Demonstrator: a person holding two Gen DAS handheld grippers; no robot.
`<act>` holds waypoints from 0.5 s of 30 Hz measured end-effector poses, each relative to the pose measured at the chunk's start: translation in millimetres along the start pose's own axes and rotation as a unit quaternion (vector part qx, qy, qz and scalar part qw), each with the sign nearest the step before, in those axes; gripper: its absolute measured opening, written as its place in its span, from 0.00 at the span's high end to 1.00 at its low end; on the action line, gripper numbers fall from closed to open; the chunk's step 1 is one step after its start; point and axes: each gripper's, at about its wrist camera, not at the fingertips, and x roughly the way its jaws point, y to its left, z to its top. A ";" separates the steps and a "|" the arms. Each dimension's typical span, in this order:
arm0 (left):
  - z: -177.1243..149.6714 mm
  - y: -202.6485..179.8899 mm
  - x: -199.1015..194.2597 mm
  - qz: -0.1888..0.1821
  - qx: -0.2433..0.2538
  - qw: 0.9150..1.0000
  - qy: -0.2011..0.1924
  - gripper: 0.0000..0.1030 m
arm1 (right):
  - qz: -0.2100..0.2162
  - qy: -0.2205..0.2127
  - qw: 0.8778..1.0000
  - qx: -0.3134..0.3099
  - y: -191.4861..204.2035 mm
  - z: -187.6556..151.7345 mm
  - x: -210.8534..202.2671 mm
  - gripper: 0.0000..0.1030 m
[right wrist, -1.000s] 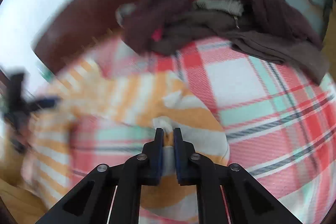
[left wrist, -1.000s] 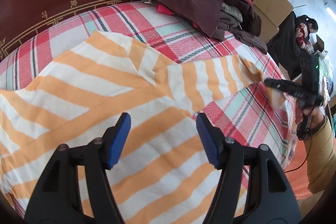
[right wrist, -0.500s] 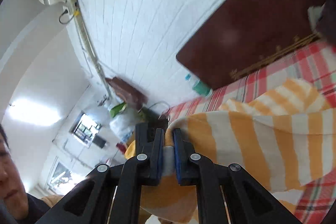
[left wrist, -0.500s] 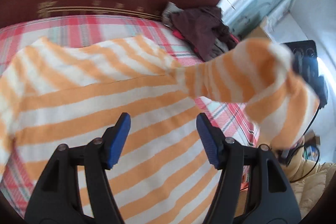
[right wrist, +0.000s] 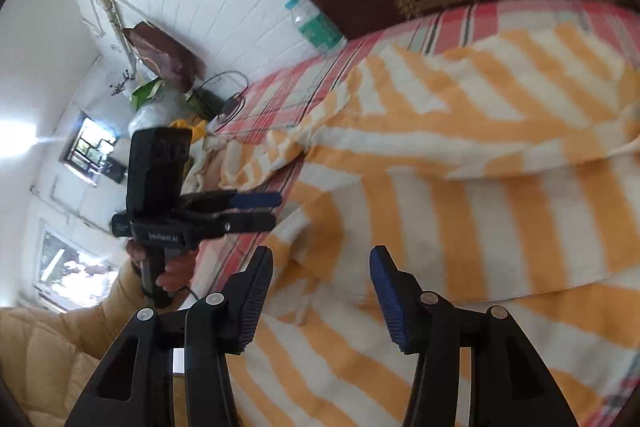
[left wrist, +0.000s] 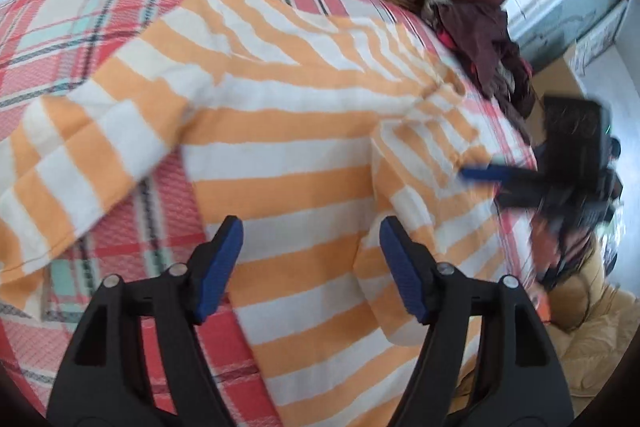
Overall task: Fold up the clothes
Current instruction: 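Lift the sweater edge with the right gripper and fold it over the body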
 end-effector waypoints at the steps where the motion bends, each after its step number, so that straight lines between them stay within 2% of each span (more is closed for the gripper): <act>1: 0.4 -5.1 6.8 -0.001 0.012 1.000 0.008 0.30 | -0.037 -0.019 0.999 -0.008 -10.2 10.3 -19.3 0.49; 4: 2.8 -17.0 22.4 -0.003 0.035 0.999 0.032 0.30 | -0.161 -0.038 0.986 -0.033 -46.1 34.1 -58.6 0.49; 6: 4.2 -19.6 23.7 -0.004 0.043 0.998 0.038 0.29 | -0.203 -0.020 0.977 -0.063 -59.3 42.1 -61.8 0.49; 8: 5.5 -22.3 25.0 -0.004 0.050 0.998 0.043 0.29 | -0.241 0.012 0.963 -0.118 -61.4 45.0 -55.2 0.49; 12: 2.2 -25.0 19.8 -0.027 0.057 0.997 0.052 0.29 | -0.299 0.087 0.917 -0.251 -48.2 43.9 -20.6 0.49; 14: -1.4 -30.8 13.7 -0.046 0.064 0.996 0.050 0.29 | -0.314 0.112 0.891 -0.309 -41.9 42.6 -1.9 0.49; 15: -3.5 -34.4 9.3 -0.060 0.070 0.995 0.046 0.29 | -0.316 0.121 0.883 -0.325 -40.8 42.2 3.1 0.49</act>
